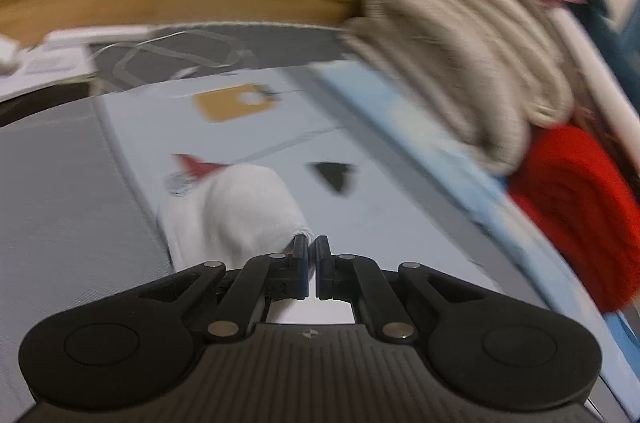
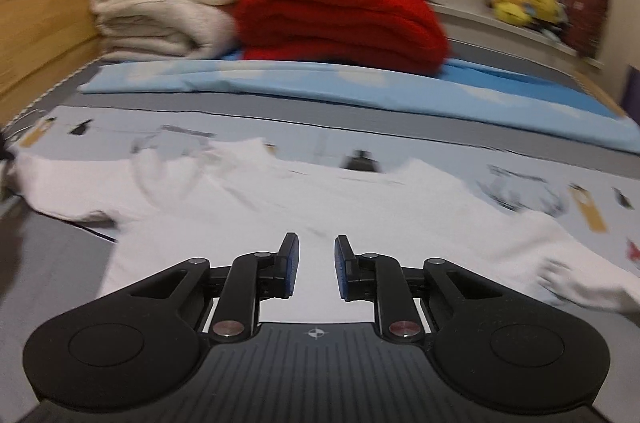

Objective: Fold small clothes

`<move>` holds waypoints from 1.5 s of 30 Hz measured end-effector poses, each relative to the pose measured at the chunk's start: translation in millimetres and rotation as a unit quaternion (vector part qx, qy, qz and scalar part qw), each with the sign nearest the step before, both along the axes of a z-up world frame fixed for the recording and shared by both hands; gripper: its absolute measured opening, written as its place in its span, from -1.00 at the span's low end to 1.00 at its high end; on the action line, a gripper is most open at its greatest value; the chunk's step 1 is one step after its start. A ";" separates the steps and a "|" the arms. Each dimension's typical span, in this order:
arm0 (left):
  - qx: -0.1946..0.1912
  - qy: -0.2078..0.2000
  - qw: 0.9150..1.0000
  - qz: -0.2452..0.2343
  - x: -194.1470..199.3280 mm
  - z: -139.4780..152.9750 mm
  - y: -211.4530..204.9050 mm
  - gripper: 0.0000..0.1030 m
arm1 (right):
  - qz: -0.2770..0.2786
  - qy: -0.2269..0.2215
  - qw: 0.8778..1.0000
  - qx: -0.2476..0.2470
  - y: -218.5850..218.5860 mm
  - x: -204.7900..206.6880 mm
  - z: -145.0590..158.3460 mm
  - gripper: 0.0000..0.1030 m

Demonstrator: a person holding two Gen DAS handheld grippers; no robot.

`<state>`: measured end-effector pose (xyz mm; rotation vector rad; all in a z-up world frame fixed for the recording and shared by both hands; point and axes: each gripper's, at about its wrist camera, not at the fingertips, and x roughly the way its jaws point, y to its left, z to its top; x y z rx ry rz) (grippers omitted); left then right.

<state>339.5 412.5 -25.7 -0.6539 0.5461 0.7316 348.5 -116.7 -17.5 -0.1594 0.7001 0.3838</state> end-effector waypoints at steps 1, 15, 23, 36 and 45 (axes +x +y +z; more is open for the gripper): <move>0.003 -0.005 1.000 -0.015 4.6 4.8 -13.5 -0.95 | 0.004 0.001 1.000 0.002 6.7 3.2 -3.8 -0.61; 0.018 -0.050 0.980 -0.194 39.4 33.9 -197.2 -0.95 | -0.046 0.087 0.993 0.072 -12.8 26.6 -24.8 -0.77; -0.082 0.004 0.883 -0.463 83.7 0.4 -324.7 -0.35 | -0.100 0.117 0.986 0.064 -42.1 46.4 -39.9 -0.75; -0.082 0.059 0.978 -0.183 110.2 -29.2 -203.4 -0.34 | -0.026 0.132 0.989 0.068 -19.1 63.8 -56.3 -0.62; -0.132 0.064 0.975 -0.165 108.2 -38.8 -177.4 -0.34 | 0.055 0.098 0.993 -0.022 46.6 63.8 -85.6 -0.61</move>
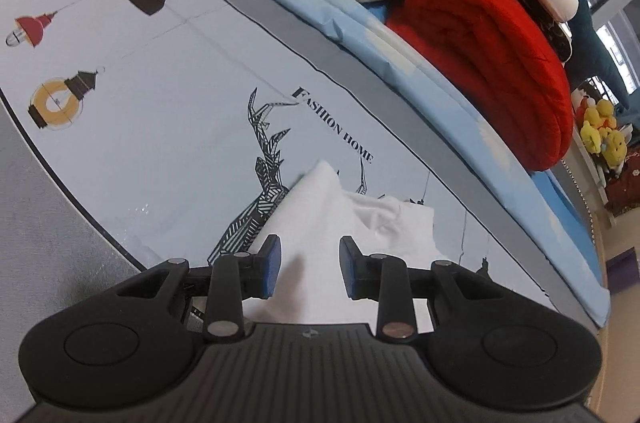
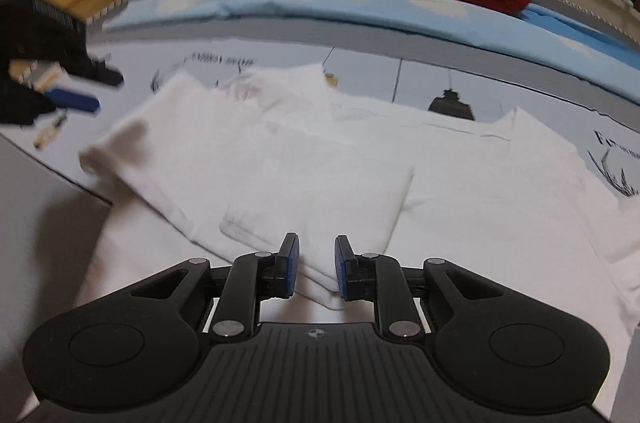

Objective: Fold small clothes

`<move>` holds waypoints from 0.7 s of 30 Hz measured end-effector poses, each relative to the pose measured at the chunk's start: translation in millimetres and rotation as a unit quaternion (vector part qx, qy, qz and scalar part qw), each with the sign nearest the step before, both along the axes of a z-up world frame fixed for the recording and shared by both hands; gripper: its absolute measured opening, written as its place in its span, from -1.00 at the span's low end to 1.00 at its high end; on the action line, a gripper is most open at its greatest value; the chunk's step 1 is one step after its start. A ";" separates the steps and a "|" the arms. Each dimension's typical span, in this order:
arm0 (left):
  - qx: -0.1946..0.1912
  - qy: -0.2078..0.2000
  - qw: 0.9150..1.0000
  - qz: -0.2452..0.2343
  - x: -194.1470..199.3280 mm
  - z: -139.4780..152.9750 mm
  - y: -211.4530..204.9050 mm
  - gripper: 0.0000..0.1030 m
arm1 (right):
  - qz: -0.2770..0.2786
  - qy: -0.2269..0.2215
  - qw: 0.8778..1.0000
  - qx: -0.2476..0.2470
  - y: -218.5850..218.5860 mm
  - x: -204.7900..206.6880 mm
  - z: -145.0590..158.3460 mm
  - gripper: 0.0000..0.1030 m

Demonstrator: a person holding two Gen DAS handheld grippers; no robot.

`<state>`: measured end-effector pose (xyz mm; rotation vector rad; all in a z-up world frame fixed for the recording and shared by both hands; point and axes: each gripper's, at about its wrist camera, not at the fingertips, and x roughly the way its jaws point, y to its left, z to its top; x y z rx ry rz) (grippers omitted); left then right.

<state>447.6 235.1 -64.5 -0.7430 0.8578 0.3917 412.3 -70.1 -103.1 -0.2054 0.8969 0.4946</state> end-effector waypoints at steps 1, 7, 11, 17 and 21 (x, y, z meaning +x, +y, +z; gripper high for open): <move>-0.004 0.000 1.000 -0.001 -3.5 -0.2 4.6 -0.34 | 0.003 0.001 1.000 -0.006 2.7 0.8 -4.5 -0.61; -0.025 0.001 1.000 0.006 -11.6 3.9 14.3 -0.34 | 0.031 -0.003 0.999 -0.044 16.5 -0.4 -21.8 -0.46; -0.027 0.003 1.000 0.005 -13.7 3.2 16.3 -0.34 | 0.050 -0.011 0.998 -0.045 21.6 -3.3 -21.9 -0.36; -0.025 0.010 1.000 0.009 -17.6 1.8 18.9 -0.34 | 0.080 -0.019 0.995 -0.050 29.3 -5.7 -21.5 -0.29; -0.023 0.010 1.000 0.017 -18.2 1.6 21.0 -0.34 | 0.094 -0.027 0.993 -0.065 33.9 -5.1 -24.0 -0.54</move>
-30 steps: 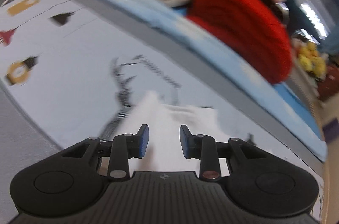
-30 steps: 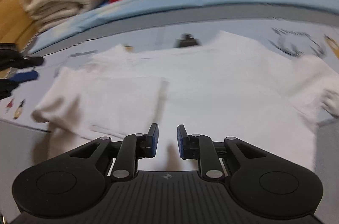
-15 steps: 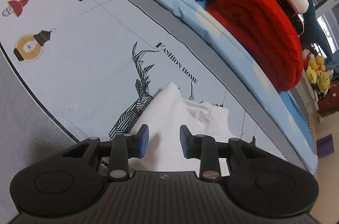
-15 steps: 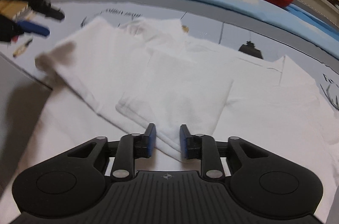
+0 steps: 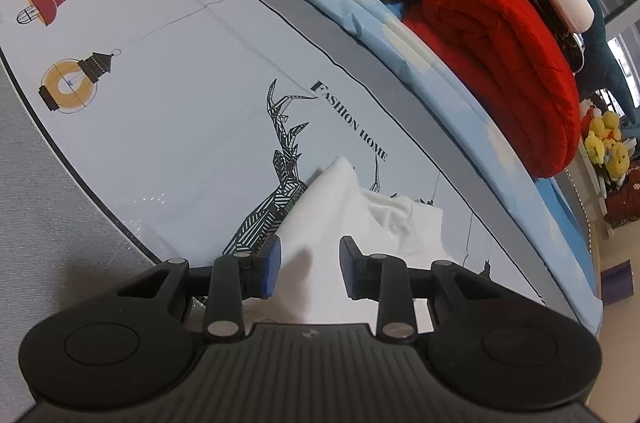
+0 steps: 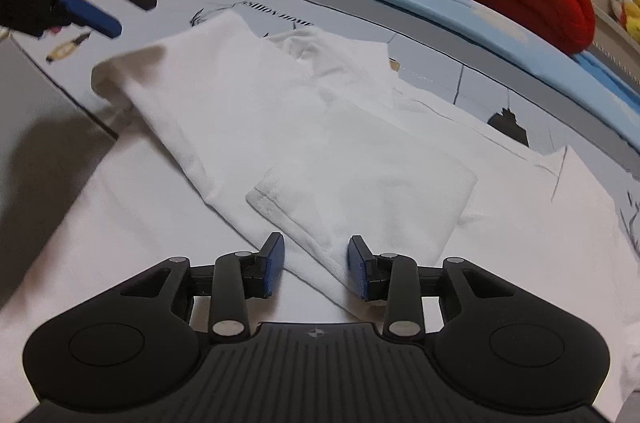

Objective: Fold small clothes

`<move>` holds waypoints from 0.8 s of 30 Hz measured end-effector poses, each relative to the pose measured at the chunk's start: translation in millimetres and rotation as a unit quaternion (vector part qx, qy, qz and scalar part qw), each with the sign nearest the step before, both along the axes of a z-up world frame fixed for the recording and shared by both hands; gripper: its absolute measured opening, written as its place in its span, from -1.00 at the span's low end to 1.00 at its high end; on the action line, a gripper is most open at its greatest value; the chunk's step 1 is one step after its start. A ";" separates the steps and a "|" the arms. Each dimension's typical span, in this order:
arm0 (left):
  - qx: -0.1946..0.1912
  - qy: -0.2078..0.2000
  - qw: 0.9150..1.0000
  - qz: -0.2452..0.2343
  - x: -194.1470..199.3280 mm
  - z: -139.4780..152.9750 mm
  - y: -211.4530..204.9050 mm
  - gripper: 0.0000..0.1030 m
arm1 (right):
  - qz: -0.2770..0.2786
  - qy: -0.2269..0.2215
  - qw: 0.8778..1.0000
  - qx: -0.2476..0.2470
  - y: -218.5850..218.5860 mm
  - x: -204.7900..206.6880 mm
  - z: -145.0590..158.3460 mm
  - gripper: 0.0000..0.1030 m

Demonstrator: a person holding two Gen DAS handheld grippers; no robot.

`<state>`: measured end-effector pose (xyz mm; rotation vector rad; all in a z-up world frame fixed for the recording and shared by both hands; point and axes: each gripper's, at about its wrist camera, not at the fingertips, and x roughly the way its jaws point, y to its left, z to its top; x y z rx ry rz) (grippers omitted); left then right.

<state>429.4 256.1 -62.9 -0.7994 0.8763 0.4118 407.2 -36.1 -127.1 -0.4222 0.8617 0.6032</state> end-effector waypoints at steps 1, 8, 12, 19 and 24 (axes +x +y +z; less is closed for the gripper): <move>0.000 0.000 1.000 0.000 0.5 0.1 0.1 -0.34 | -0.006 -0.002 1.000 0.001 -1.2 1.3 1.7 -0.73; 0.008 -0.002 1.000 -0.001 2.7 2.3 -0.8 -0.34 | -0.110 -0.021 0.988 0.102 -49.1 19.8 32.9 -0.98; 0.012 -0.001 1.000 -0.009 4.2 1.2 -2.8 -0.34 | -0.334 -0.088 0.915 0.208 -118.8 19.2 61.4 -0.99; 0.013 0.008 1.000 -0.023 10.2 -5.3 -12.0 -0.34 | -0.536 0.087 0.802 0.248 -204.3 31.1 5.0 -0.81; 0.011 0.013 1.000 -0.021 12.1 -8.8 -13.4 -0.30 | -0.512 0.107 0.791 0.318 -214.7 36.7 0.5 -0.30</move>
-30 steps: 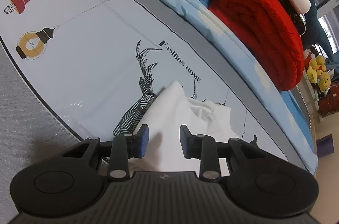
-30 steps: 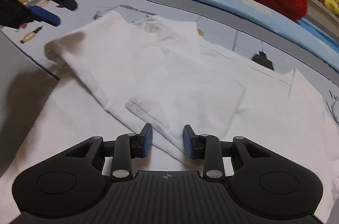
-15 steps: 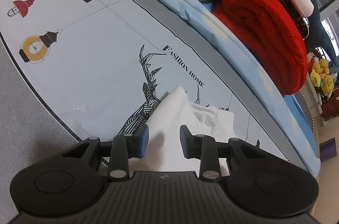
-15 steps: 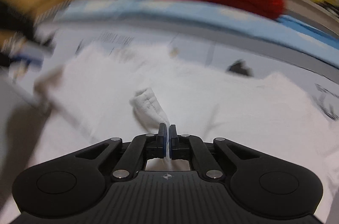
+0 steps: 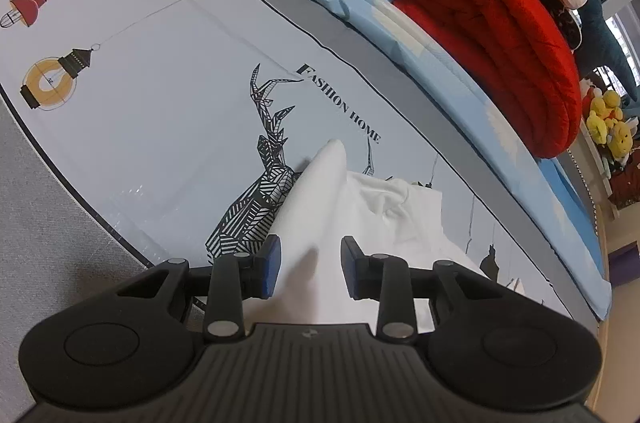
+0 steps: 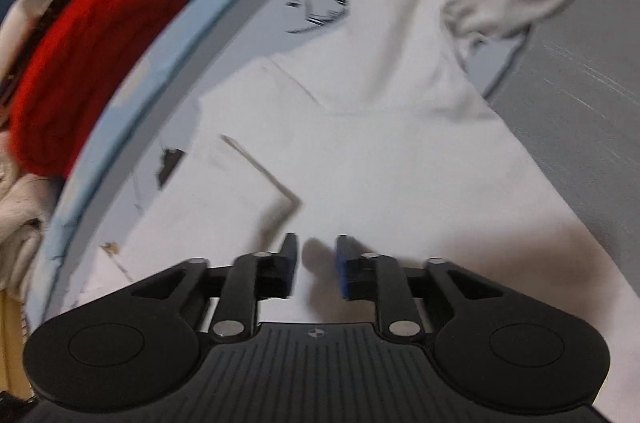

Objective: Fold small clothes

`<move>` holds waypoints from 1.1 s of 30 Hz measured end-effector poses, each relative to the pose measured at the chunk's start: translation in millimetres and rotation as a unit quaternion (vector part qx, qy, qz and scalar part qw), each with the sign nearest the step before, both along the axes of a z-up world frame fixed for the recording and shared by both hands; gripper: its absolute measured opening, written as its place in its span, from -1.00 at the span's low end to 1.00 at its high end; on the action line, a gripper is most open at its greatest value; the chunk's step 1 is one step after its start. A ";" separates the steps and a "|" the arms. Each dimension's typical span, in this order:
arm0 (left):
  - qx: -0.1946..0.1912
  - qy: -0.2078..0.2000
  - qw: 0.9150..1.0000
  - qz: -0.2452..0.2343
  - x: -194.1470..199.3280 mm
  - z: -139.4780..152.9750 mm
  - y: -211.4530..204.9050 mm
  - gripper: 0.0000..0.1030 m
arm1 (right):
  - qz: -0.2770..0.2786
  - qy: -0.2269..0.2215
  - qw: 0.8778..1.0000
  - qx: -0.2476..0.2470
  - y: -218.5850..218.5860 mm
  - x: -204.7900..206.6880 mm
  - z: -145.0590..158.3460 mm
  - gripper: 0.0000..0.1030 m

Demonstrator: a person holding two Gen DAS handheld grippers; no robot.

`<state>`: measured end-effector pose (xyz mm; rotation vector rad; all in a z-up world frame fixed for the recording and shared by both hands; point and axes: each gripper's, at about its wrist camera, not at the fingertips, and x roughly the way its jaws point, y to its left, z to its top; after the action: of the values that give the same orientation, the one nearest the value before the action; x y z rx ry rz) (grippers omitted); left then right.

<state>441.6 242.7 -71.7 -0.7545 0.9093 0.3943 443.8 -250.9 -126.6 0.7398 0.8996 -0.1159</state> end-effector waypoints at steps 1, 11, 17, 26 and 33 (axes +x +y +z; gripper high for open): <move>0.002 0.000 1.000 0.002 -0.2 -0.2 0.4 -0.30 | 0.005 -0.008 1.000 0.013 0.4 2.8 0.7 -0.26; 0.007 0.004 1.000 0.018 -2.8 -0.7 6.6 -0.30 | 0.028 -0.022 0.998 0.043 -0.2 30.5 -4.8 -0.85; 0.010 0.004 1.000 0.014 -2.3 -0.6 6.0 -0.30 | 0.050 -0.144 0.987 -0.049 11.1 13.6 55.6 -0.96; 0.018 0.009 1.000 -0.010 1.5 -3.8 -5.7 -0.30 | -0.068 -0.071 0.985 -0.144 -27.7 5.6 56.0 -0.96; -0.008 0.019 0.999 -0.050 5.9 -19.0 -23.4 -0.30 | -0.055 -0.060 0.987 -0.139 -35.0 14.8 60.7 -0.94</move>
<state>447.5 219.2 -90.7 -0.7155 0.9835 0.3132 458.7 -285.8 -65.9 0.5299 0.7102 -0.2855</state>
